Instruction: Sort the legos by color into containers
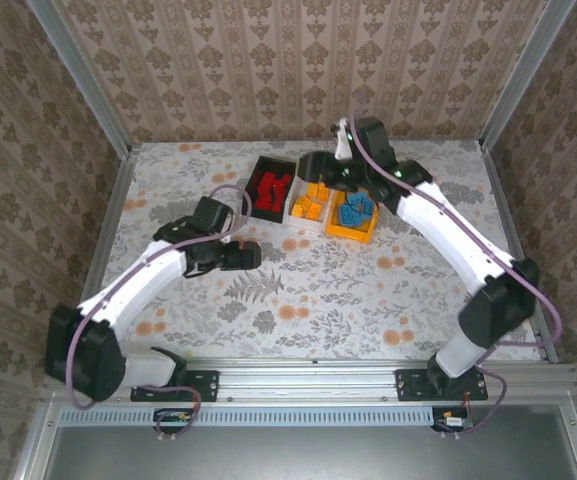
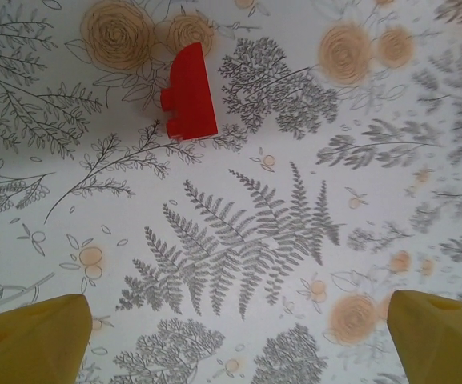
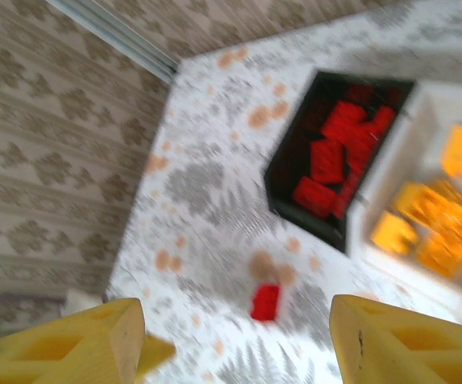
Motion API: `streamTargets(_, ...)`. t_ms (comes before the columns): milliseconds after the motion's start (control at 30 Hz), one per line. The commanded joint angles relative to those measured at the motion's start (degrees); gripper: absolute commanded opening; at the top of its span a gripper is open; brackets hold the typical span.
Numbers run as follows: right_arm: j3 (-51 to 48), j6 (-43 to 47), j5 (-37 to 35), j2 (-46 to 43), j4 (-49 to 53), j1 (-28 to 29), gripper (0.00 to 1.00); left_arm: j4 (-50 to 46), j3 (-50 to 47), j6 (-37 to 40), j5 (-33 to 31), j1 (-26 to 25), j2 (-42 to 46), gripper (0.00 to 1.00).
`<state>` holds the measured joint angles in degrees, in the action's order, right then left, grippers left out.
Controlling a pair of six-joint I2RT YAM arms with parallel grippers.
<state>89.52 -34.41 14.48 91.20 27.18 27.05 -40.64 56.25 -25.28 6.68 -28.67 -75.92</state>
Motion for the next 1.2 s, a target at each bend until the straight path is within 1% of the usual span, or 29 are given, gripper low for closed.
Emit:
streamTargets(0, -11.76, 5.62, -4.32, -6.66, 3.1, -0.84, 0.65, -0.16, 2.5, 2.23, -7.07, -0.52, -4.66, 0.93)
streamTargets(67, -19.02, 5.98, -4.13, -10.99, 2.88, -1.42, 0.65, 0.57, 3.47, 2.75, -8.6, -0.51, -7.92, 0.92)
streamTargets(100, -21.67, 6.13, -3.98, -13.94, 2.99, -1.6, 0.66, 0.72, 4.11, 2.94, -9.06, -0.43, -9.28, 0.91)
streamTargets(167, -26.18, 7.17, -3.59, -17.06, 3.23, -1.9, 0.65, 1.27, 5.95, 3.53, -9.91, -0.27, -12.77, 0.87)
streamTargets(233, -29.08, 7.94, -3.82, -19.49, 5.56, -2.23, 0.66, 1.42, 7.84, 3.93, -9.86, -0.12, -16.05, 0.85)
streamTargets(300, -31.38, 7.88, -3.71, -21.55, 5.78, -2.82, 0.66, 1.7, 9.56, 4.33, -9.93, -0.02, -19.08, 0.83)
streamTargets(367, -33.11, 7.41, -3.48, -23.43, 5.52, -3.25, 0.66, 2.31, 11.31, 4.64, -9.78, 0.19, -21.9, 0.79)
streamTargets(533, -34.42, 6.51, -2.65, -25.61, 4.88, -3.42, 0.66, 2.18, 15.12, 5.29, -8.71, 0.62, -27.68, 0.68)
streamTargets(700, -34.36, 6.44, -2.74, -26.29, 5.25, -3.57, 0.66, 2.67, 16.21, 5.76, -8.16, 1.2, -30.48, 0.57)
streamTargets(767, -34.4, 6.22, -2.72, -26.41, 5.31, -3.56, 0.67, 2.92, 16.35, 5.93, -7.74, 1.53, -31.28, 0.48)
streamTargets(833, -34.4, 5.94, -2.7, -26.51, 5.34, -3.58, 0.67, 3.07, 16.18, 5.89, -7.47, 1.85, -31.9, 0.44)
streamTargets(967, -34.41, 5.24, -2.56, -27.09, 5.08, -3.58, 0.67, 3.55, 15.56, 5.95, -6.78, 2.21, -32.03, 0.38)
streamTargets(1033, -34.24, 5.14, -2.53, -27.12, 5.08, -3.58, 0.67, 3.22, 15.76, 6.04, -6.47, 2.21, -31.48, 0.33)
streamTargets(1100, -33.97, 4.86, -2.39, -27.13, 5.24, -3.58, 0.67, 2.8, 16.29, 6.03, -6.09, 2.26, -30.72, 0.32)
streamTargets(1167, -33.75, 4.62, -2.41, -27.22, 5.28, -3.58, 0.68, 1.92, 17.53, 6.27, -5.42, 3.94, -29.64, 0.29)
